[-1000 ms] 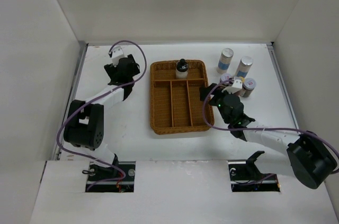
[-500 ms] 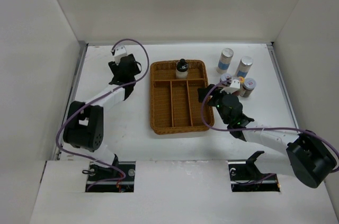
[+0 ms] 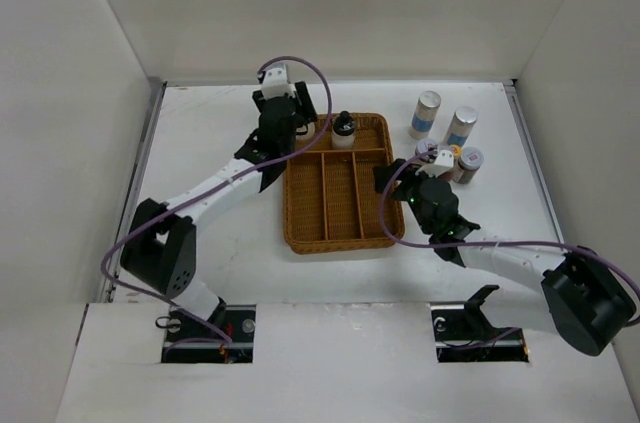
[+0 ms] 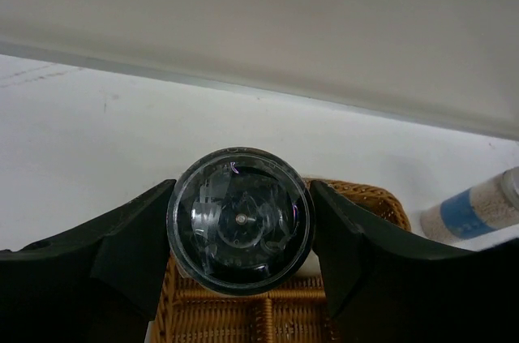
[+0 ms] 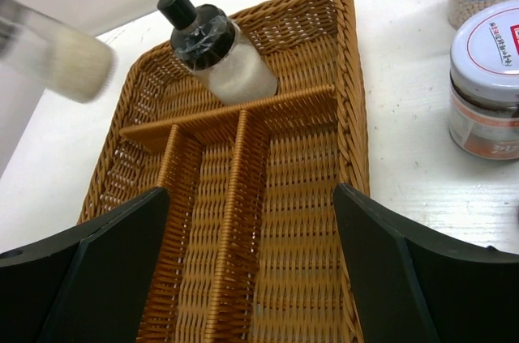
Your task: Organize the condiment bottles
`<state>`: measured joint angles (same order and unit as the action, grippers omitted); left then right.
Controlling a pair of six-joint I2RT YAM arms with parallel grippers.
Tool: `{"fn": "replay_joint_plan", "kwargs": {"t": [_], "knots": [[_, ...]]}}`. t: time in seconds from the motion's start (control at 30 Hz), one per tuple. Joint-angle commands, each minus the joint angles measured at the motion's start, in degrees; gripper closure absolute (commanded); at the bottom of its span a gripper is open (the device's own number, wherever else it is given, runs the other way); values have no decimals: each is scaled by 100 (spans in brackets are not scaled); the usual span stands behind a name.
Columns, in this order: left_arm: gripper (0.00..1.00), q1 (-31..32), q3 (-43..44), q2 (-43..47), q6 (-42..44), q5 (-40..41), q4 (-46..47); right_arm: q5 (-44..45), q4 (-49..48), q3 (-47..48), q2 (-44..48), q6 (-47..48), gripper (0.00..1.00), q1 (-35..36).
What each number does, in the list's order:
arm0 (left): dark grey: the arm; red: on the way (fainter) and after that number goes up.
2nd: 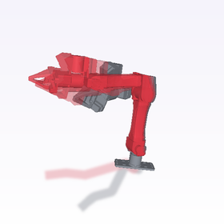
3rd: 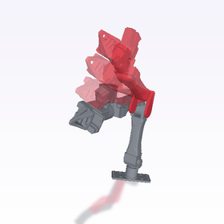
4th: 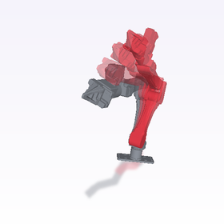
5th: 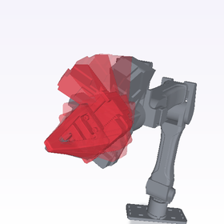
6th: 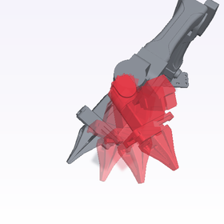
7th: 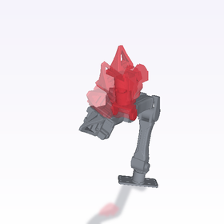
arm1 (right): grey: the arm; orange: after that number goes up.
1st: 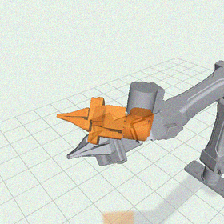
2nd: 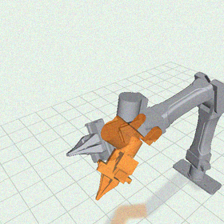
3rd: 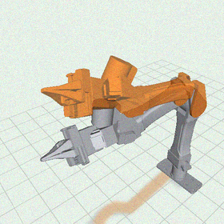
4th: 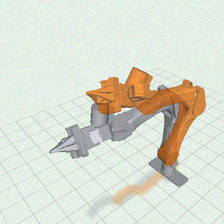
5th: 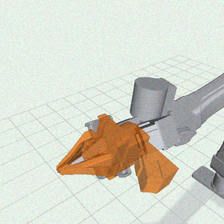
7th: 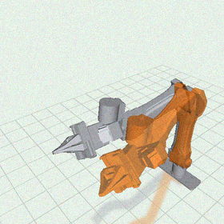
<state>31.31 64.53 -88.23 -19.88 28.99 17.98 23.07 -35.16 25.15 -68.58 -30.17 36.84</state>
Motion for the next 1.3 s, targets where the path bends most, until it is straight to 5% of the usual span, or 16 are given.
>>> {"fn": "replay_joint_plan", "kwargs": {"t": [0.0,0.3,0.47,0.63,0.7,0.87,1.0,1.13,1.27], "knots": [[69,11,402,-448,63,-87,601,-13,-334,157,178,64,11,56],[69,81,157,-1372,98,-70,1261,-22,-308,184,108,73,11,56],[57,151,-282,-1443,46,247,1436,-13,-325,184,64,73,11,12],[14,230,-696,-1145,-42,309,1542,48,-229,201,248,99,12,-94],[6,274,-845,-830,-86,352,1542,83,-71,297,414,126,20,-94],[0,424,-1547,268,-262,458,1814,267,658,789,670,328,65,-76],[0,547,-2469,1349,-376,616,2244,522,1281,1307,758,494,75,-102],[1,670,-3410,2325,-727,669,2290,1066,2055,1844,819,855,71,-278],[3,846,-4184,2863,-1008,625,2289,1822,2618,1959,1100,1118,34,-550]]}}
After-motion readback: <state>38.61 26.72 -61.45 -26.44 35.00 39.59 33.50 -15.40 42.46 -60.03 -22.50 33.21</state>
